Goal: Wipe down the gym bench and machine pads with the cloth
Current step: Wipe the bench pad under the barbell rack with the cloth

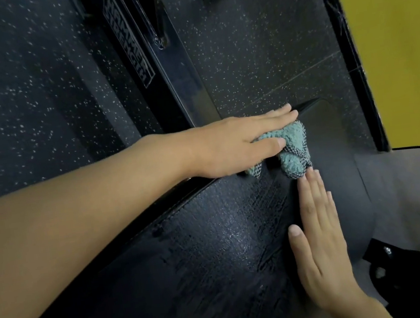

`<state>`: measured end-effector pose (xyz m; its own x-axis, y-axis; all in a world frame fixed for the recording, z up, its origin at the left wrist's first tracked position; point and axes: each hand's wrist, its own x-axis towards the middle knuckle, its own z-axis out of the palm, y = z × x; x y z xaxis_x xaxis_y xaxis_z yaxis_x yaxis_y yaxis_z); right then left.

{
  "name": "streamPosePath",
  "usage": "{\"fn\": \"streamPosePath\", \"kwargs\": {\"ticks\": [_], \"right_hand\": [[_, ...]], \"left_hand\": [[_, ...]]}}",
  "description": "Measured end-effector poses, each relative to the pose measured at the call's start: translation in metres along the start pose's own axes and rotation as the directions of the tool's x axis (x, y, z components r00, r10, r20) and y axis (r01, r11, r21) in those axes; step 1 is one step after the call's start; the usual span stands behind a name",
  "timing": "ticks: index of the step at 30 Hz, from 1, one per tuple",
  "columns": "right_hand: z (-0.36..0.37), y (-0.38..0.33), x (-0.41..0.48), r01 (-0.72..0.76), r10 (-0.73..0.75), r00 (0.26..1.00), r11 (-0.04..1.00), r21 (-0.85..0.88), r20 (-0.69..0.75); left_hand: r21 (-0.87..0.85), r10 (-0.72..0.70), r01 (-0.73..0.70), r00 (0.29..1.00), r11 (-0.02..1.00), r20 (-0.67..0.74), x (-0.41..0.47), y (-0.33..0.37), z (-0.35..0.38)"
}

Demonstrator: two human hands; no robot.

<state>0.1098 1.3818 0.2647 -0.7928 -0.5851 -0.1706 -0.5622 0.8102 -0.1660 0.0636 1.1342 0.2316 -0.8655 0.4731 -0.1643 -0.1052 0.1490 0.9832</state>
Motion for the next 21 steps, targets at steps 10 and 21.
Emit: {"fn": "streamPosePath", "kwargs": {"ticks": [10,21], "right_hand": [[0.002,0.003,0.018,0.023,-0.023,0.998,1.000,0.001,-0.052],[0.000,0.002,0.020,0.013,-0.012,0.999,1.000,0.022,-0.051]], "left_hand": [[-0.063,-0.029,0.025,0.997,0.998,-0.068,0.016,0.000,0.004],[-0.072,-0.073,0.065,0.992,0.995,-0.106,0.031,0.001,0.008]]}}
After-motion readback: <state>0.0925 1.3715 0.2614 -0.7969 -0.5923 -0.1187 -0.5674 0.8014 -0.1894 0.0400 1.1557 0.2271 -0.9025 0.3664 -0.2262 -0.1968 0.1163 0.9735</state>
